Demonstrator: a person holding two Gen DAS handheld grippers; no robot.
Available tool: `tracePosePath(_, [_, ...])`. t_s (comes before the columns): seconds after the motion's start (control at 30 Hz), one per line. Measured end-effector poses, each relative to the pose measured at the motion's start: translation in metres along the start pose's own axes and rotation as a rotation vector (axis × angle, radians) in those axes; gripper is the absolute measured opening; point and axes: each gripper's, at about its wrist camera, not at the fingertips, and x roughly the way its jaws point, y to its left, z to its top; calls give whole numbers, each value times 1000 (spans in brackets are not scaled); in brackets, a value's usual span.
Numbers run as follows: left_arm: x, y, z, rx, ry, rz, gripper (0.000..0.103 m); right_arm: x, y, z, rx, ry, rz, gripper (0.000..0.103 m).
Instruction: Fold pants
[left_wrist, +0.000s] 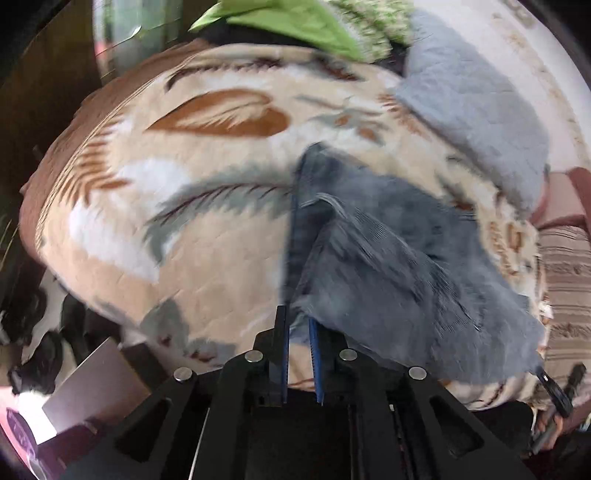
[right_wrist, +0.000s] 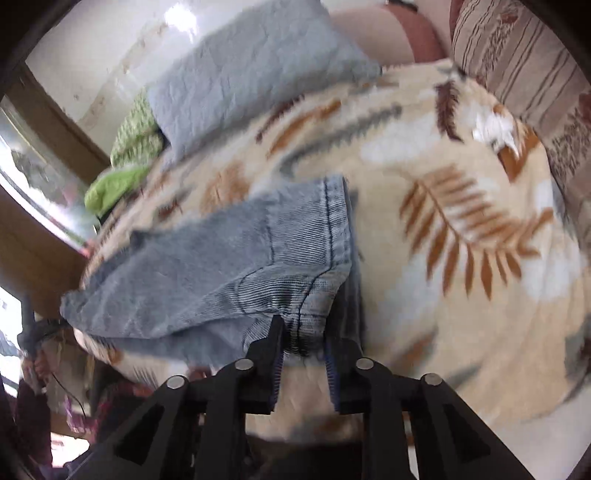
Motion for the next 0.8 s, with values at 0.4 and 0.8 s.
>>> tracePosePath(0.4, [-41, -13, -3, 16, -106, 9, 14, -51, 39, 0, -158, -136, 157, 26])
tracePosePath(0.8, [22, -186, -52, 411, -7, -88, 29, -23, -19, 34, 245, -225, 128, 73])
